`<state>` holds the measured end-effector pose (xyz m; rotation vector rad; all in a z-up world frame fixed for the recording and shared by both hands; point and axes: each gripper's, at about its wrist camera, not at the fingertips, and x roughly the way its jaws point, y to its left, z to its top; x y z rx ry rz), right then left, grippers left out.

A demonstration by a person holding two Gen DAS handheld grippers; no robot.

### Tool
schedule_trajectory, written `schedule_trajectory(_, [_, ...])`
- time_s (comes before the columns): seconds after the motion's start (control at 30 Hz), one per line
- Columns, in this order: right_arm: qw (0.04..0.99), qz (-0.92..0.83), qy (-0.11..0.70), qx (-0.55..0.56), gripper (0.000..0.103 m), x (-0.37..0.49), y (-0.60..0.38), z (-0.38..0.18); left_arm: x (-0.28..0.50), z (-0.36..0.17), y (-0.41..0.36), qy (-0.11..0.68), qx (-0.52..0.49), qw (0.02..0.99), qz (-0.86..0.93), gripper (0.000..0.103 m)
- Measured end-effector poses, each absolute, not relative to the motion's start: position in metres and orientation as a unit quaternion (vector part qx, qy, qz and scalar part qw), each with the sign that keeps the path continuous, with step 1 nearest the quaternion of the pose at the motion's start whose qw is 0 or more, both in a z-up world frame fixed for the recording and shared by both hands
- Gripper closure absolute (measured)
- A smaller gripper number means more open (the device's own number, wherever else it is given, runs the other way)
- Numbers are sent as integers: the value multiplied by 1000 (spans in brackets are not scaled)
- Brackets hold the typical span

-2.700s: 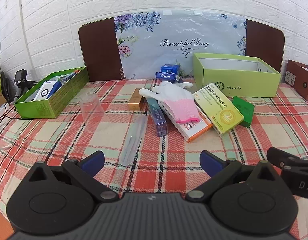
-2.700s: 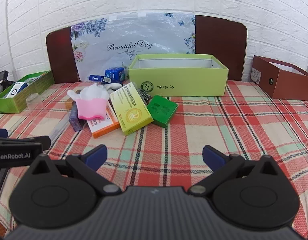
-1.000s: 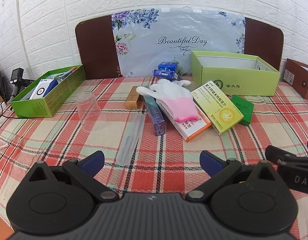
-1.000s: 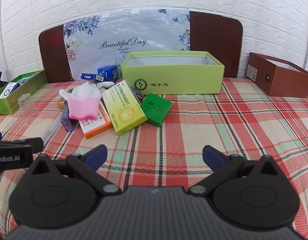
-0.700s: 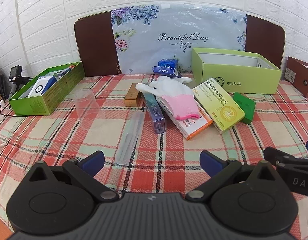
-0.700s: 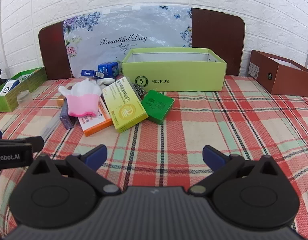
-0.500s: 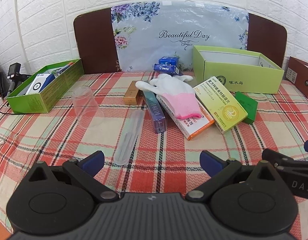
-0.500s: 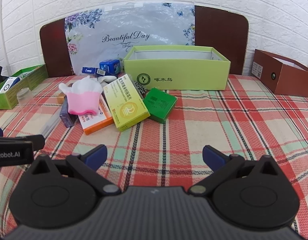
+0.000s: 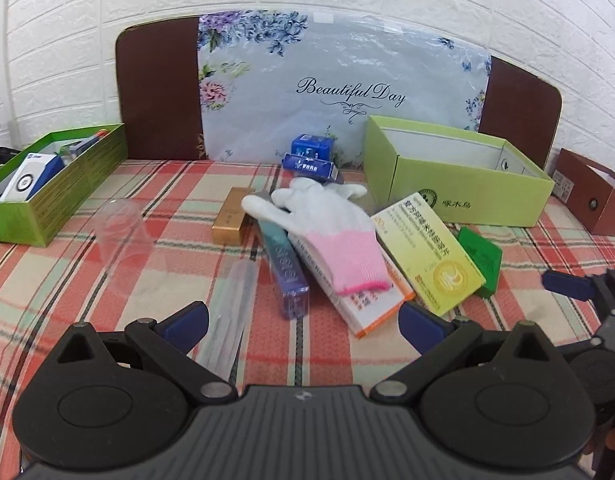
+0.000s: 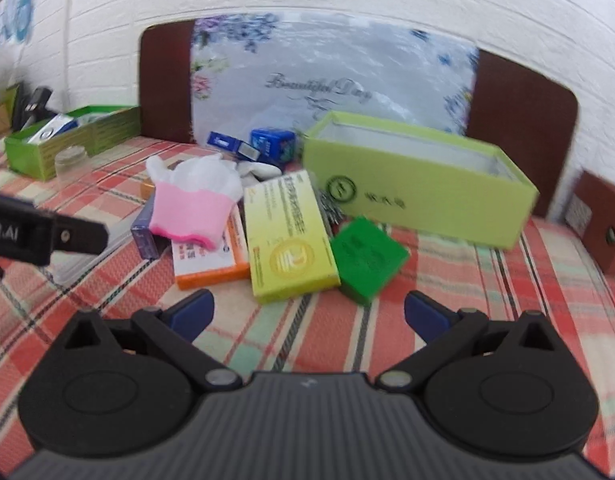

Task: Organize objects
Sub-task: 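Move the right tool to the yellow medicine box and close on it, then lift the yellow medicine box with the right tool and carry it back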

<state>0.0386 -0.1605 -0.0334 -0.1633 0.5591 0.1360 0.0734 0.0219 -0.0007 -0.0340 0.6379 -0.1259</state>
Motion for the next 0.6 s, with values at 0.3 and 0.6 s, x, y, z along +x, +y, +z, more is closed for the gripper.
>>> schedule_trajectory(0.3, [941,108,275,-169,13,94,-132,-58,127,-21,42,346,-42,936,-52,21])
schedule_trajectory(0.6, [942,98,281,-156,38,104,-133,-63,159,-28,26,366,-35,925,-97,61])
